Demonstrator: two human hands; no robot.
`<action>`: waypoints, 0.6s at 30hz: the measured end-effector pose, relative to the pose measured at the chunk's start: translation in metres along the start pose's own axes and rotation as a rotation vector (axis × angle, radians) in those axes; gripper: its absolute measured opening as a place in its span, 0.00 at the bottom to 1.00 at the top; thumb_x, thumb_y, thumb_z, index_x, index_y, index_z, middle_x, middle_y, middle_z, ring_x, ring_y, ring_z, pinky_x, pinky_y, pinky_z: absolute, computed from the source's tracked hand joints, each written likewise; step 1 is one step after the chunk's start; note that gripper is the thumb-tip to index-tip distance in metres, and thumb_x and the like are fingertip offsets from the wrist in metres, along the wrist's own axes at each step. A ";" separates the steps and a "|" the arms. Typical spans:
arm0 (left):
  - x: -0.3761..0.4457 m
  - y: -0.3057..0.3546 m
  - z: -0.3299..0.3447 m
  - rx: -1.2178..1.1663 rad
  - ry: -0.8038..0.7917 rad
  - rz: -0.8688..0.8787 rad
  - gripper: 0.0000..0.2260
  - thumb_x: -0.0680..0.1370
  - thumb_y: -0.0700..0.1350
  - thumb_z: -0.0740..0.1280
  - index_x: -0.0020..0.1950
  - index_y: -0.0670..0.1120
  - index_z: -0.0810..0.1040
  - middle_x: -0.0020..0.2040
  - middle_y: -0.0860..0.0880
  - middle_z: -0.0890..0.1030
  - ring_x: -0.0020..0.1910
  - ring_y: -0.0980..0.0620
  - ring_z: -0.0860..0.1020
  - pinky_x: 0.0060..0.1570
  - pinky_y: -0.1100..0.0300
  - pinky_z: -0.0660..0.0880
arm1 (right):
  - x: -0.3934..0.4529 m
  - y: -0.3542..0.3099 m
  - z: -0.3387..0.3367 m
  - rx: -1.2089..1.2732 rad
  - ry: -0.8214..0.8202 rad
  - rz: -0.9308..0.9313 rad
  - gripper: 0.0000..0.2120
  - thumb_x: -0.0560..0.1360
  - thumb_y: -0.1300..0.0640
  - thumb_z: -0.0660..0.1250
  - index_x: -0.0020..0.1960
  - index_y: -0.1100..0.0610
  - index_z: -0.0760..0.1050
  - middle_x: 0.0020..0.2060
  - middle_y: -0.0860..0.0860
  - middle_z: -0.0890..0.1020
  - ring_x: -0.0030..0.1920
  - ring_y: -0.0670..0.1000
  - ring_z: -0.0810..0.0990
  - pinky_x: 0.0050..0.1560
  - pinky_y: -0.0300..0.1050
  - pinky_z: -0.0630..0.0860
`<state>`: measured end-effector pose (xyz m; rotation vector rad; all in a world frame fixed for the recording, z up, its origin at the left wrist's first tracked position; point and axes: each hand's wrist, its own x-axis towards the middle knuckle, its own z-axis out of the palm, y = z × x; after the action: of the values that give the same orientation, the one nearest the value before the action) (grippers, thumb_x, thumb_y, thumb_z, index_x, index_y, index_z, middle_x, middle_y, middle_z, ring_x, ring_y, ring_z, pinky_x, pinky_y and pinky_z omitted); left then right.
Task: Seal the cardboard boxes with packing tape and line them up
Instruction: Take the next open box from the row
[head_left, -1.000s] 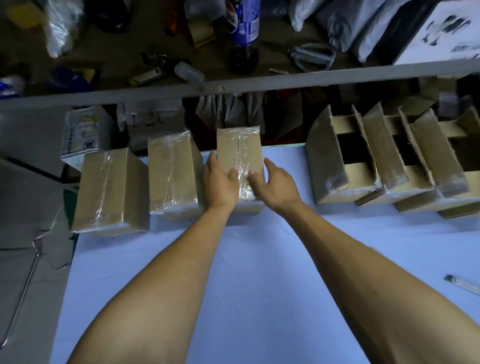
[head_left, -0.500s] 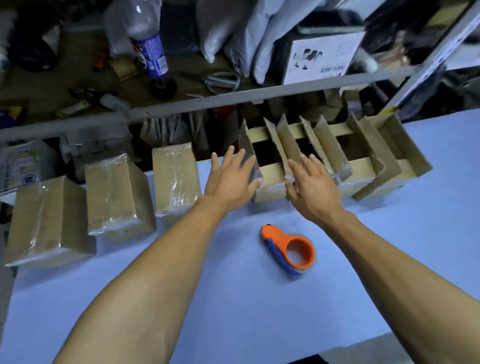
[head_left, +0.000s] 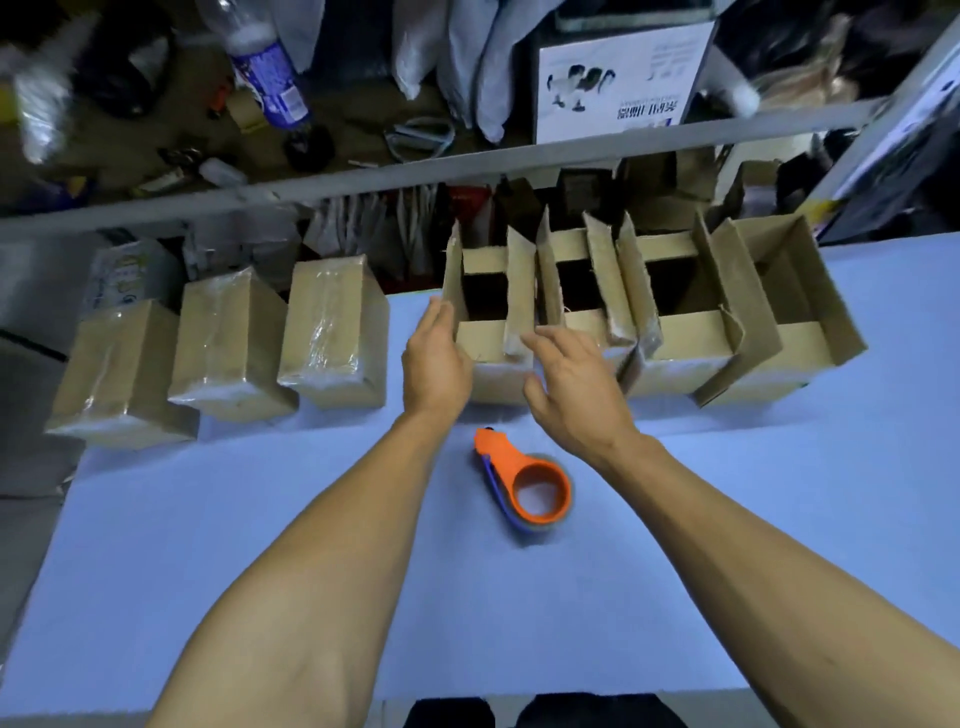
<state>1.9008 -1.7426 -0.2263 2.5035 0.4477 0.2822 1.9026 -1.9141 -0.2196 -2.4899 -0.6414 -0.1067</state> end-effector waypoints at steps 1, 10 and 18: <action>-0.002 -0.001 -0.006 -0.033 0.034 -0.025 0.19 0.72 0.27 0.55 0.58 0.35 0.77 0.68 0.38 0.74 0.64 0.37 0.75 0.60 0.54 0.71 | -0.002 -0.002 0.001 0.038 -0.025 0.021 0.19 0.71 0.65 0.68 0.62 0.65 0.76 0.57 0.61 0.79 0.57 0.64 0.76 0.60 0.48 0.68; -0.043 0.004 -0.089 -0.208 0.212 -0.102 0.24 0.72 0.30 0.59 0.65 0.45 0.80 0.54 0.46 0.84 0.47 0.49 0.80 0.54 0.61 0.76 | 0.000 -0.044 -0.010 0.748 -0.117 0.434 0.24 0.82 0.45 0.60 0.75 0.51 0.65 0.64 0.41 0.74 0.65 0.43 0.72 0.67 0.40 0.65; -0.124 -0.030 -0.125 -0.463 0.245 -0.146 0.18 0.73 0.34 0.67 0.60 0.47 0.82 0.51 0.57 0.83 0.49 0.64 0.81 0.51 0.68 0.77 | -0.047 -0.091 0.026 0.976 -0.159 0.432 0.31 0.73 0.37 0.65 0.74 0.39 0.64 0.62 0.39 0.79 0.62 0.41 0.78 0.67 0.52 0.73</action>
<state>1.7424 -1.7031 -0.1549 1.9829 0.5852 0.5677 1.8167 -1.8537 -0.2054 -1.6250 -0.1223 0.4631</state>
